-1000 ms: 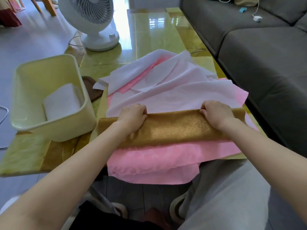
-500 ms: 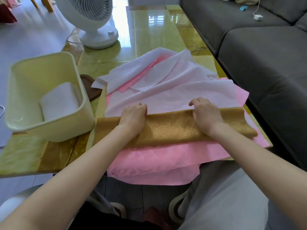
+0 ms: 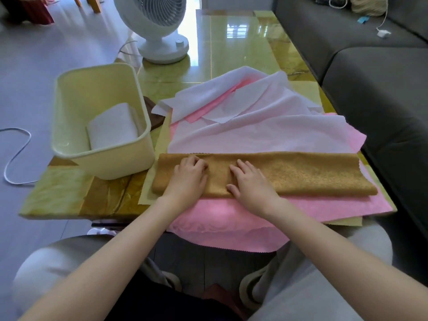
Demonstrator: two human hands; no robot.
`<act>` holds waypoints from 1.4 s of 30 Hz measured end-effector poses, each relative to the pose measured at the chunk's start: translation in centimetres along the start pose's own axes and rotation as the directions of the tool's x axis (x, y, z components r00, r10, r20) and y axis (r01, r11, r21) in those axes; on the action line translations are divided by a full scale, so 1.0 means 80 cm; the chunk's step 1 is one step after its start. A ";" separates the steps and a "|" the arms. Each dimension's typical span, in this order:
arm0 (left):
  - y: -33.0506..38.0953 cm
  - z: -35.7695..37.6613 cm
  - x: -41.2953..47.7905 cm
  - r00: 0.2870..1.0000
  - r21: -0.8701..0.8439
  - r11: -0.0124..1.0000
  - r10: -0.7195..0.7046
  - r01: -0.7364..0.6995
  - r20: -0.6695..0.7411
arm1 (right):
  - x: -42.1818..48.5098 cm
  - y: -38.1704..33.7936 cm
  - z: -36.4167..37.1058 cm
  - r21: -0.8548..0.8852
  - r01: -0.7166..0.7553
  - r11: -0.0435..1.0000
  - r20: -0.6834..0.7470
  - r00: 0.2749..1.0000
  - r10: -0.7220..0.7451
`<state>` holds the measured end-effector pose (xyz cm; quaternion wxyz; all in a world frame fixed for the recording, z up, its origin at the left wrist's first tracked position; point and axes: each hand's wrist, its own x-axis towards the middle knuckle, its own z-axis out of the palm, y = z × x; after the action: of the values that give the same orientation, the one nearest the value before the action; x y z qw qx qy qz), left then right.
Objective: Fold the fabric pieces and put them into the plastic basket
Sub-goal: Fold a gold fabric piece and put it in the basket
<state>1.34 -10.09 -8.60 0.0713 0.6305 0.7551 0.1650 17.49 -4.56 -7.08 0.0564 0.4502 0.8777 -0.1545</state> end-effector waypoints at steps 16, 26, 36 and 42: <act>-0.040 -0.021 -0.056 0.940 0.120 0.934 -0.326 0.337 -0.099 | -0.007 -0.015 0.007 -0.104 -0.060 0.993 0.028 0.998 0.064; -0.051 -0.042 -0.053 0.887 -0.056 0.885 -0.461 0.461 0.028 | -0.005 -0.020 0.010 -0.134 -0.083 0.987 0.020 0.996 0.087; -0.040 -0.056 -0.047 0.878 -0.278 0.838 -0.477 0.470 0.044 | -0.009 -0.035 0.015 -0.092 0.030 0.995 -0.031 0.999 -0.033; -0.007 -0.066 -0.049 0.906 -0.379 0.877 -0.382 0.295 -0.180 | -0.002 -0.049 0.022 0.024 0.143 0.989 -0.031 0.989 -0.142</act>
<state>-0.12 -14.81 -4.27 0.1124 0.4395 0.8167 0.3567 14.37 -7.40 -7.83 0.0264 0.3891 0.9062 -0.1632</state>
